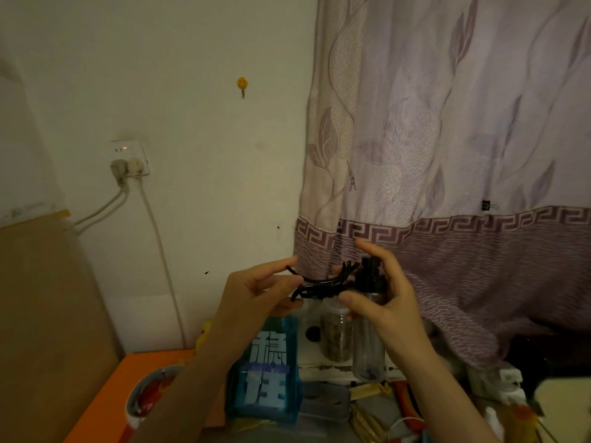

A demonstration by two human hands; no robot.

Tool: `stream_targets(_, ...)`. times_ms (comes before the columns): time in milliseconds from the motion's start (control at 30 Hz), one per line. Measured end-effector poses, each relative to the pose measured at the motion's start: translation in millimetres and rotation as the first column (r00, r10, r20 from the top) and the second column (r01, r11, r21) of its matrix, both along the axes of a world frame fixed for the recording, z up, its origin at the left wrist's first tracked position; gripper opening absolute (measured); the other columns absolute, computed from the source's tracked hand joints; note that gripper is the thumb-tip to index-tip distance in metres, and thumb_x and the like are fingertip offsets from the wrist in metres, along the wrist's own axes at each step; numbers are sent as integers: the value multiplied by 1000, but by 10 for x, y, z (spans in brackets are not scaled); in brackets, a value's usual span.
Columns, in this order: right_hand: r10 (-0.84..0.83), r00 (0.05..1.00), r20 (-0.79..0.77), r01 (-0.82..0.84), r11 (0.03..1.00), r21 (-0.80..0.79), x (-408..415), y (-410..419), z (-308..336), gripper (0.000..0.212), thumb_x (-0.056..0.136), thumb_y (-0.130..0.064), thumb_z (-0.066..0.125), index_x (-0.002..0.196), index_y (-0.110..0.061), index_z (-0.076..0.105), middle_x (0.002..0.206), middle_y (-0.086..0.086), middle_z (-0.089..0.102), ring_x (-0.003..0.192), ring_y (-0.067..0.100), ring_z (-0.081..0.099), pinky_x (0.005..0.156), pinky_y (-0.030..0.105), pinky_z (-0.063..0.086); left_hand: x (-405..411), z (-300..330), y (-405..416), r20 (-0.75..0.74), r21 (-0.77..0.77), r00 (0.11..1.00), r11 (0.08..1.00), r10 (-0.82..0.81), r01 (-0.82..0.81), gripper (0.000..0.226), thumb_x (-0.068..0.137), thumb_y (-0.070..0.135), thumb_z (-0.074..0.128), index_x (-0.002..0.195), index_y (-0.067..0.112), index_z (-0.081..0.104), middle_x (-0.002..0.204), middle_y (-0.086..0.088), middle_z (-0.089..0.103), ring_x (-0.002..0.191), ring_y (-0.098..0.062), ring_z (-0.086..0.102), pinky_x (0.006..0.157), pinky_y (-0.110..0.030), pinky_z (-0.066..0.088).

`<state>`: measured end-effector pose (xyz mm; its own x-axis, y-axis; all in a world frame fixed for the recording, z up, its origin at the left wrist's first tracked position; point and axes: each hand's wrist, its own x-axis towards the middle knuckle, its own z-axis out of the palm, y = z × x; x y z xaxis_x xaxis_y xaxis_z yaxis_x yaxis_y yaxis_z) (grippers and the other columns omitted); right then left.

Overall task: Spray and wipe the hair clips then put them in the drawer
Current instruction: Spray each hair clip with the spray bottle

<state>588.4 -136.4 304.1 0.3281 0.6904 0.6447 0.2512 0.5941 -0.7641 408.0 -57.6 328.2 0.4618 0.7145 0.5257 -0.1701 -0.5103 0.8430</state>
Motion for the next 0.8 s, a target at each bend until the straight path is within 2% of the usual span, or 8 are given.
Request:
stream_targets(133,59,991,-119,-61,998,-12,1,24,3,64,65,-19,76,124,-25,54,98,-16,68,82,19,69,54,32,57,-24,54,-8,-20,69,999,996,-51,52,47,59,31,75,101,51,68,102,23,71,71,-17,73,62,-19,56)
stream_targets(267,99,975,-200,-107,994,-32,11,42,11,56,65,-20,76,117,-29,59,92,-7,68,72,23,68,51,31,55,-51,103,-7,-52,165,997,985,-51,59,60,59,26,77,115,38,60,108,29,66,69,-13,73,67,-16,56)
stream_targets(400,119,965,-235,-135,989,-56,5,44,43,52,61,-31,78,111,-34,62,98,1,69,78,29,70,51,34,55,-61,168,0,-59,209,998,978,-14,26,62,57,32,78,116,37,59,107,22,69,64,-17,72,68,-19,57)
stream_targets(567,114,952,-284,-139,988,-72,-19,33,115,48,57,-38,78,103,-37,66,106,12,65,82,37,69,49,32,54,-68,257,28,-89,217,996,976,0,20,62,52,22,81,111,30,63,99,16,71,71,-14,72,69,-19,57)
stream_targets(800,121,943,-310,-152,986,-75,-28,25,148,49,54,-41,80,101,-34,68,111,12,65,87,27,71,55,32,57,-73,313,45,-98,204,995,979,-2,22,60,49,31,82,106,27,67,99,8,74,92,-15,70,73,-26,59)
